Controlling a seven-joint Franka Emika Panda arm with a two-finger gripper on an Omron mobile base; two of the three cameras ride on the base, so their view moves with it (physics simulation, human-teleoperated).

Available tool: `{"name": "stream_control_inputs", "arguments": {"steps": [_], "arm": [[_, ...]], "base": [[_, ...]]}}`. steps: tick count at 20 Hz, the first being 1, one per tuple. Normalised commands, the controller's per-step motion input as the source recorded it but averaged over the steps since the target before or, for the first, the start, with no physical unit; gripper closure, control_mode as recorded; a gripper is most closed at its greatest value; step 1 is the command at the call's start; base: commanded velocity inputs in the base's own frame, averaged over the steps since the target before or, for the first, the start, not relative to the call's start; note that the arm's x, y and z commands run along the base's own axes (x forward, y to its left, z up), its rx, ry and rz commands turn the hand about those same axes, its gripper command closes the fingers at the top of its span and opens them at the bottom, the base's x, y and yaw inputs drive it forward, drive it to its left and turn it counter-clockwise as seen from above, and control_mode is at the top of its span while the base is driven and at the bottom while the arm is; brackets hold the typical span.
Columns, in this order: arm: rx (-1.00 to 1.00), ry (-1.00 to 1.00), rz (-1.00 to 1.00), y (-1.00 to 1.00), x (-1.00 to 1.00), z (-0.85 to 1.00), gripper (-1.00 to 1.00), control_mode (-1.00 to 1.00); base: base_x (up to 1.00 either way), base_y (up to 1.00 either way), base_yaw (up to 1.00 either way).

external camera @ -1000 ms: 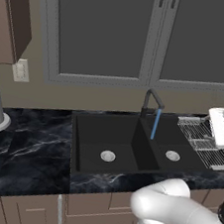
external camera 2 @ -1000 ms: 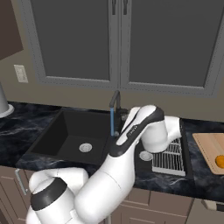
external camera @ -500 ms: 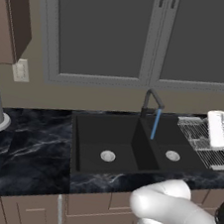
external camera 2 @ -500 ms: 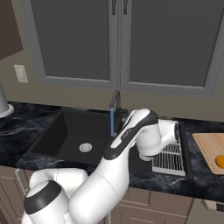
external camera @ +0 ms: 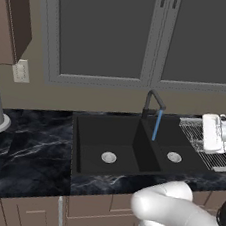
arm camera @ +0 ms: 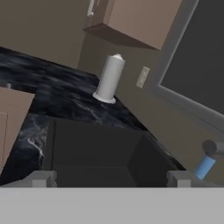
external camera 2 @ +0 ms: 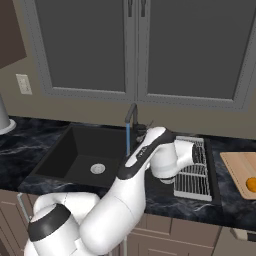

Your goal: Pick the orange from the sink and place it on the cutting board to airdry. Then turn off the sink faucet.

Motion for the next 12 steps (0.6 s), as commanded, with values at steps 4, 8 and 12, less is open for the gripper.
{"name": "stream_control_inputs", "arguments": {"steps": [4, 8, 12], "arm": [[0.00, 0.00, 0.18, -0.02, 0.33, 0.00, -1.00, -1.00], [0.00, 0.00, 0.20, -0.10, 0.17, -0.12, -1.00, -1.00], [-0.01, 0.00, 0.07, 0.06, 0.00, -0.17, -1.00, -1.00]], "base": [[0.00, 0.00, 0.00], [0.00, 0.00, 0.00], [0.00, 0.00, 0.00]]}}
